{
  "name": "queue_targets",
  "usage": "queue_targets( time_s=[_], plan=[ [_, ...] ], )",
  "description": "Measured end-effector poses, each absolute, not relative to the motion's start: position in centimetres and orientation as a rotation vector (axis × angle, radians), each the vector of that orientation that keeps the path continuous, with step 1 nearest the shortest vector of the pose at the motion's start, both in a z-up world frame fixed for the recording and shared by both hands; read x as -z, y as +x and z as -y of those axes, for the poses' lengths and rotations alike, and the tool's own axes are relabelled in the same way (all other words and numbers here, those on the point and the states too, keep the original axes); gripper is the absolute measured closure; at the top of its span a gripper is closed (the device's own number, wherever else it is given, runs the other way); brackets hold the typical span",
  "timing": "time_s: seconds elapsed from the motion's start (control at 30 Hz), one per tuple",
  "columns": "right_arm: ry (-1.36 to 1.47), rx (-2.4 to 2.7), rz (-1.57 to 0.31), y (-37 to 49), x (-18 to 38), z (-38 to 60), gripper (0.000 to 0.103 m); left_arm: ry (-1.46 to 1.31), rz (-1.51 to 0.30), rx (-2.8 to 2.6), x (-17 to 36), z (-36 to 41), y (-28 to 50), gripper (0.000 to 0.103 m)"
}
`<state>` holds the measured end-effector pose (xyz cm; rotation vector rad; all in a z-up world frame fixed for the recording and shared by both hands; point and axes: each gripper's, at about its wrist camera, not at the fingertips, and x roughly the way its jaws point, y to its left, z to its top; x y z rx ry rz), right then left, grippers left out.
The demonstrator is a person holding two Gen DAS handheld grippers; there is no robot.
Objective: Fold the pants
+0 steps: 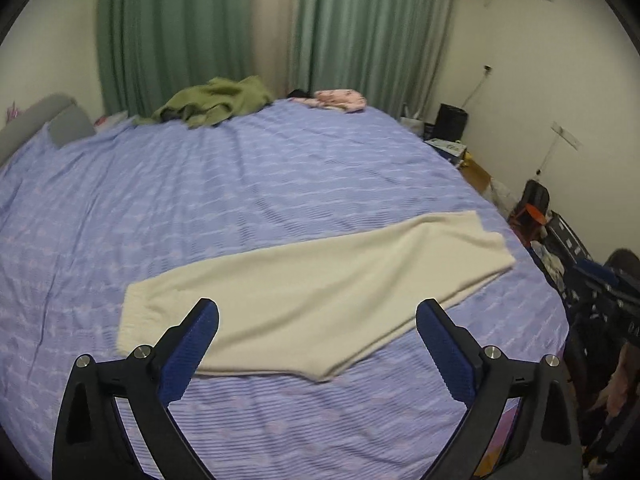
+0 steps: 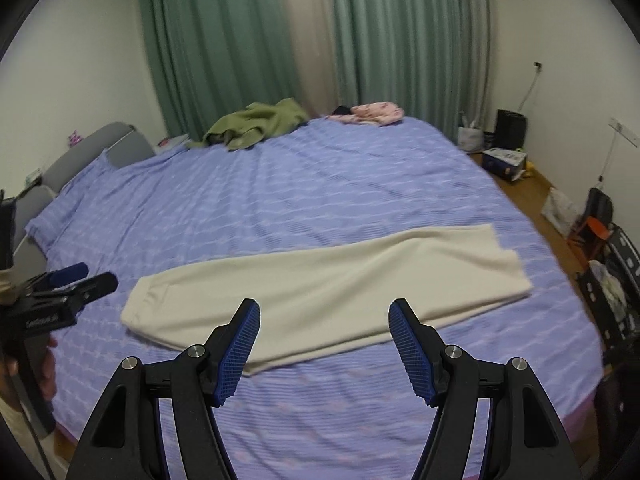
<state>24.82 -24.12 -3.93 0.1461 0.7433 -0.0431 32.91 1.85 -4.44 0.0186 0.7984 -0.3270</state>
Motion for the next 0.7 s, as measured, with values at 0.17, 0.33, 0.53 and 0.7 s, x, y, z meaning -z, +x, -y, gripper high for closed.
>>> queue_targets(
  time_s=[0.17, 0.33, 0.53, 0.7],
  plan=[
    [0.14, 0.055, -0.721, 23.0, 3.9, 32.3, 0.035, 0.052, -0.742, 0.331, 4.2, 6.7, 30.5, 0.002],
    [0.141, -0.022, -0.735, 23.3, 4.6, 41.9, 0.035, 0.019, -0.73, 0.255, 4.7, 15.3, 28.8, 0.002],
    [0.132, -0.104, -0.763, 25.3, 5.9, 51.2, 0.035, 0.035, -0.733, 0.187, 6.4, 24.0, 28.4, 0.002],
    [0.126, -0.104, -0.789, 27.9, 8.6, 56.5, 0.035, 0.117, -0.728, 0.183, 9.0, 29.6, 29.7, 0.003]
  ],
)
